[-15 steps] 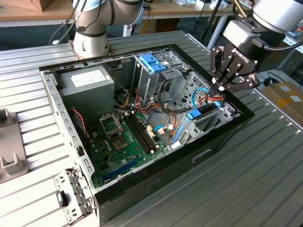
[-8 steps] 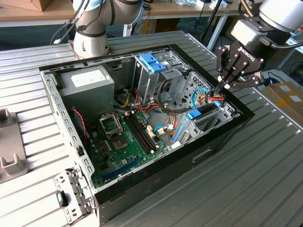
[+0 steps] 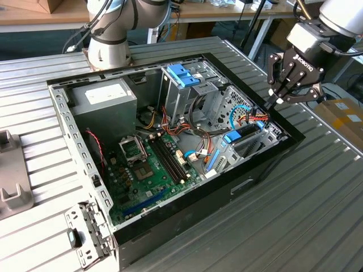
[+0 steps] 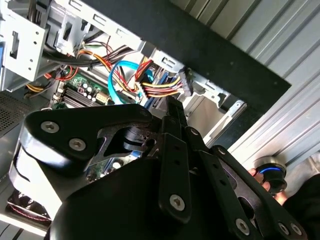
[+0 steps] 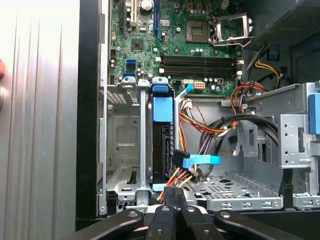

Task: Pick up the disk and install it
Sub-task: 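Insert the disk into the insertion slot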

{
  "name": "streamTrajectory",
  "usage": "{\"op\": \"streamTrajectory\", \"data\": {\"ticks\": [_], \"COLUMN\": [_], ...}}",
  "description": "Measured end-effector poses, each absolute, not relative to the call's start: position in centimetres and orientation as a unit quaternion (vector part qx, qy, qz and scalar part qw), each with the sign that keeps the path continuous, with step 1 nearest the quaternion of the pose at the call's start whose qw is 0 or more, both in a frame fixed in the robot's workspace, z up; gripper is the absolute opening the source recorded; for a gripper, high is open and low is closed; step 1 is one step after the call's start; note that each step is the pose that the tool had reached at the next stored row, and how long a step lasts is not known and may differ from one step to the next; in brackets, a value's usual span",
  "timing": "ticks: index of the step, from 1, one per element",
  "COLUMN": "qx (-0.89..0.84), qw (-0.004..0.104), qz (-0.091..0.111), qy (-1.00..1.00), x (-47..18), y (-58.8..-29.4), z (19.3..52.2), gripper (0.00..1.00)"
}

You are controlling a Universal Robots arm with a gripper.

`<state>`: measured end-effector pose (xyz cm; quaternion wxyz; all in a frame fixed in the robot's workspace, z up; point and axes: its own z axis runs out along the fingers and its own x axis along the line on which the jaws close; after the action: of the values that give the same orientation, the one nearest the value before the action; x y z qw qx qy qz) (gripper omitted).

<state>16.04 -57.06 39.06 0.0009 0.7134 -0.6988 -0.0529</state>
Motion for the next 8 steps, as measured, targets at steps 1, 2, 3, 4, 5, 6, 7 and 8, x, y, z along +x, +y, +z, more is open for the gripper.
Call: {"op": "streamTrajectory", "data": {"ticks": [1, 2, 3, 4, 5, 6, 7, 8], "qx": [0.713, 0.713, 0.713, 0.713, 0.713, 0.713, 0.713, 0.713], "qw": [0.001, 0.001, 0.001, 0.001, 0.001, 0.001, 0.001, 0.001], "qz": [-0.053, -0.053, -0.053, -0.053, -0.053, -0.053, -0.053, -0.053], "qy": [-0.699, -0.699, -0.699, -0.699, -0.699, -0.699, -0.699, -0.699], "x": [16.20, 16.35, 16.48, 16.69, 16.78, 16.87, 16.93, 16.95], "y": [-57.06, -57.06, -57.06, -57.05, -57.05, -57.05, -57.05, -57.05], "z": [39.06, 39.06, 39.06, 39.05, 39.06, 39.06, 39.06, 39.06], "gripper": [0.10, 0.10, 0.10, 0.10, 0.10, 0.10, 0.10, 0.10]}}
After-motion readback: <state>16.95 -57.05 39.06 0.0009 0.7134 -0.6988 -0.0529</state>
